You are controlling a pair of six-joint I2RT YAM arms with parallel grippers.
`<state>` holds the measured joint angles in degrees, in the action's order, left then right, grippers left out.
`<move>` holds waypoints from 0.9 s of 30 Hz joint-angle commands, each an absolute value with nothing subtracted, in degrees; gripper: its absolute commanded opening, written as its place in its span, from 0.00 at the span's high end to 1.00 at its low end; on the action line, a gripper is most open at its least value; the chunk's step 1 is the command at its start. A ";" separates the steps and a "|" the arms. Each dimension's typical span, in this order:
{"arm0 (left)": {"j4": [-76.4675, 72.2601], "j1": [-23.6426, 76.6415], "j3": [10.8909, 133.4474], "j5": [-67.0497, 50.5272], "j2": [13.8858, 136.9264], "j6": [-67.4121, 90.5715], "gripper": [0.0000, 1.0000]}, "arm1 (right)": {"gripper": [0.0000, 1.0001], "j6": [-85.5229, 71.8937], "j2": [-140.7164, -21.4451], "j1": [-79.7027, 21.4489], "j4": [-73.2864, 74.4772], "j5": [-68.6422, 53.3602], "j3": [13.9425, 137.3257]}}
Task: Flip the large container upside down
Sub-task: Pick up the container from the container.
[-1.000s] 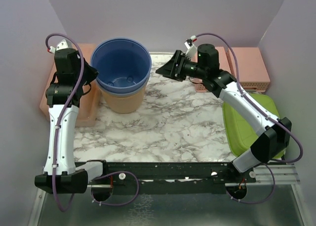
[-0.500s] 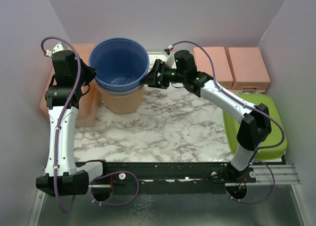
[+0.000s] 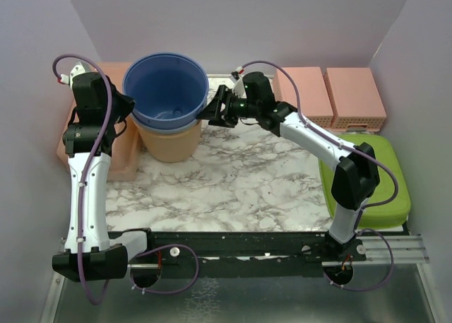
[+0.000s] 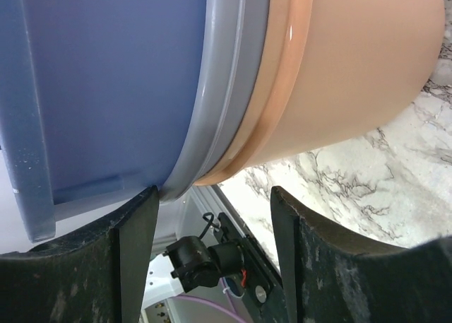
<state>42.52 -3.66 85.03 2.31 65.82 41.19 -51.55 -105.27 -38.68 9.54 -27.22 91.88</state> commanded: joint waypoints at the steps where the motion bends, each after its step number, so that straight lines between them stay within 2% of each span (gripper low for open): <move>1: 33.96 -2.88 90.90 -1.87 64.44 44.31 1.00 | 0.37 -49.48 -107.98 -39.85 15.09 -22.26 92.37; 14: 31.94 -2.84 91.49 -5.10 64.14 47.90 1.00 | 0.36 -49.57 -106.68 -39.77 14.86 -21.82 91.85; 27: 31.62 -2.87 90.80 -1.88 62.07 47.69 1.00 | 0.36 -52.18 -105.12 -39.75 10.70 -22.56 88.92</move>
